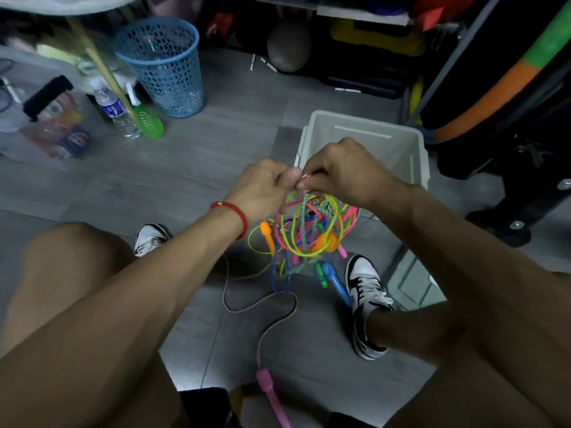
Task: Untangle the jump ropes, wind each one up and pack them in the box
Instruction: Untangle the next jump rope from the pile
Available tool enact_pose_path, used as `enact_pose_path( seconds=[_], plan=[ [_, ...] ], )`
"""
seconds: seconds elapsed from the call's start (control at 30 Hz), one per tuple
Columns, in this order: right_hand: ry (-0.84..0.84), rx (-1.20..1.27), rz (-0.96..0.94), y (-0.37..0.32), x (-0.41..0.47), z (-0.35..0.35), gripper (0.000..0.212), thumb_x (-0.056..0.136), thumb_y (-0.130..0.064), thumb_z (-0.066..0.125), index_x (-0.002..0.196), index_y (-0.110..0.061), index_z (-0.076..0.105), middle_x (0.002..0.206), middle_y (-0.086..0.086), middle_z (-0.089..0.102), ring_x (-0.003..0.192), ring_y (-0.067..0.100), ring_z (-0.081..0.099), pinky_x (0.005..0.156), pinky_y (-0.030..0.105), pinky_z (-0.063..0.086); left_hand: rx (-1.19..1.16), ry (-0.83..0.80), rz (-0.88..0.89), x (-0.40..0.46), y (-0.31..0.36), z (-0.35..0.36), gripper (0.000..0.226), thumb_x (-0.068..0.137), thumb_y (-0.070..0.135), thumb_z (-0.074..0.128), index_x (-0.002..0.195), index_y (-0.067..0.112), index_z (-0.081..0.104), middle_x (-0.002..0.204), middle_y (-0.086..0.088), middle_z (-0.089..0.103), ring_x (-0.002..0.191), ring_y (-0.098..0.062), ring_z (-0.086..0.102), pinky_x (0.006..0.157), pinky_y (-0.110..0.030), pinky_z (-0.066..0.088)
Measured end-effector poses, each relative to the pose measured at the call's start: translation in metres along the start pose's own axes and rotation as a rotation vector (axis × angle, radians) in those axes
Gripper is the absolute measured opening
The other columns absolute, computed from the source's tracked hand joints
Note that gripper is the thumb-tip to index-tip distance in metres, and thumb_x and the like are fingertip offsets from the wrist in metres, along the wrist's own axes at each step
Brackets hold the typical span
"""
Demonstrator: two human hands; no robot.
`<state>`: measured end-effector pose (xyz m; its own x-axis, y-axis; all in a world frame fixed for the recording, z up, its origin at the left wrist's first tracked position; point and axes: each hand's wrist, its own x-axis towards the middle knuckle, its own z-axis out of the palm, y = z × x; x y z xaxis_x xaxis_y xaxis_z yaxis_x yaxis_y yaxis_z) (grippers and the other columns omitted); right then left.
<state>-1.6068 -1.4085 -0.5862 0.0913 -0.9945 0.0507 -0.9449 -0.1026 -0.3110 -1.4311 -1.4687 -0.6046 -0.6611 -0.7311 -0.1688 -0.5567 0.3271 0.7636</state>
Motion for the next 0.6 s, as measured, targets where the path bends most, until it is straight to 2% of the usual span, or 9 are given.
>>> enact_pose_path(
  seconds=[0.07,0.13,0.23,0.3,0.37,0.43,0.5,0.53,0.6],
  plan=[
    [-0.072,0.056,-0.005,0.006,-0.006,0.010,0.025,0.081,-0.046,0.064,0.083,-0.023,0.074,0.068,-0.004,0.065,0.074,0.018,0.063,0.066,0.034,0.049,0.187,0.107,0.038,0.004,0.003,-0.008,0.035,0.102,0.035,0.051,0.075,0.019,0.064,0.072,-0.015,0.072,0.060,-0.016,0.061,0.061,-0.028,0.044],
    [-0.161,0.023,-0.013,0.019,-0.013,0.032,0.019,0.084,-0.042,0.066,0.085,-0.023,0.071,0.078,-0.007,0.055,0.088,0.024,0.059,0.076,0.038,0.049,0.243,0.163,0.078,0.005,0.009,-0.013,0.036,0.103,0.032,0.050,0.078,0.011,0.066,0.077,-0.015,0.072,0.072,-0.023,0.064,0.065,-0.027,0.045],
    [-0.231,0.087,0.095,0.043,-0.025,0.060,0.026,0.092,-0.039,0.067,0.098,-0.015,0.070,0.099,0.002,0.052,0.108,0.030,0.052,0.096,0.031,0.035,0.116,0.172,0.024,0.011,0.005,-0.015,0.038,0.103,0.032,0.049,0.075,0.013,0.067,0.064,-0.005,0.069,0.046,0.000,0.053,0.050,-0.017,0.038],
    [-0.230,0.154,0.131,0.053,-0.027,0.061,0.021,0.094,-0.032,0.068,0.101,-0.013,0.069,0.103,0.006,0.059,0.106,0.026,0.056,0.090,0.023,0.034,0.017,0.166,-0.038,0.015,-0.003,-0.015,0.040,0.102,0.034,0.049,0.069,0.016,0.061,0.055,0.000,0.064,0.041,-0.002,0.053,0.054,-0.020,0.042],
    [-0.181,0.224,0.175,0.057,-0.026,0.053,0.014,0.092,-0.031,0.070,0.098,-0.018,0.069,0.097,-0.002,0.066,0.097,0.019,0.063,0.081,0.020,0.039,-0.098,0.184,-0.107,0.022,-0.013,-0.019,0.040,0.101,0.032,0.049,0.067,0.015,0.059,0.052,-0.004,0.062,0.046,-0.018,0.058,0.064,-0.027,0.052],
    [-0.102,0.292,0.250,0.060,-0.022,0.042,0.010,0.087,-0.029,0.076,0.092,-0.021,0.072,0.090,-0.012,0.069,0.090,0.010,0.066,0.077,0.016,0.044,-0.106,0.187,-0.182,0.028,-0.021,-0.026,0.033,0.097,0.022,0.052,0.066,0.012,0.057,0.060,-0.012,0.061,0.047,-0.028,0.055,0.063,-0.033,0.052],
    [-0.050,0.385,0.308,0.061,-0.018,0.034,0.007,0.084,-0.024,0.079,0.088,-0.024,0.074,0.090,-0.011,0.072,0.089,0.009,0.068,0.082,0.029,0.053,-0.099,0.150,-0.255,0.030,-0.026,-0.035,0.022,0.089,0.013,0.051,0.067,0.012,0.056,0.071,-0.018,0.059,0.047,-0.035,0.048,0.059,-0.031,0.046],
    [-0.031,0.448,0.329,0.060,-0.018,0.030,0.010,0.083,-0.019,0.080,0.089,-0.024,0.074,0.093,-0.007,0.073,0.089,0.012,0.070,0.085,0.036,0.056,-0.111,0.115,-0.273,0.029,-0.024,-0.038,0.022,0.090,0.012,0.050,0.068,0.012,0.056,0.074,-0.019,0.058,0.047,-0.032,0.045,0.057,-0.028,0.042],
    [0.007,0.603,0.380,0.054,-0.020,0.022,0.017,0.084,-0.008,0.077,0.094,-0.021,0.072,0.100,0.000,0.072,0.090,0.020,0.072,0.082,0.036,0.059,-0.150,0.009,-0.262,0.025,-0.014,-0.033,0.038,0.102,0.034,0.049,0.071,0.013,0.057,0.070,-0.013,0.059,0.046,-0.022,0.041,0.052,-0.024,0.035]
  ],
)
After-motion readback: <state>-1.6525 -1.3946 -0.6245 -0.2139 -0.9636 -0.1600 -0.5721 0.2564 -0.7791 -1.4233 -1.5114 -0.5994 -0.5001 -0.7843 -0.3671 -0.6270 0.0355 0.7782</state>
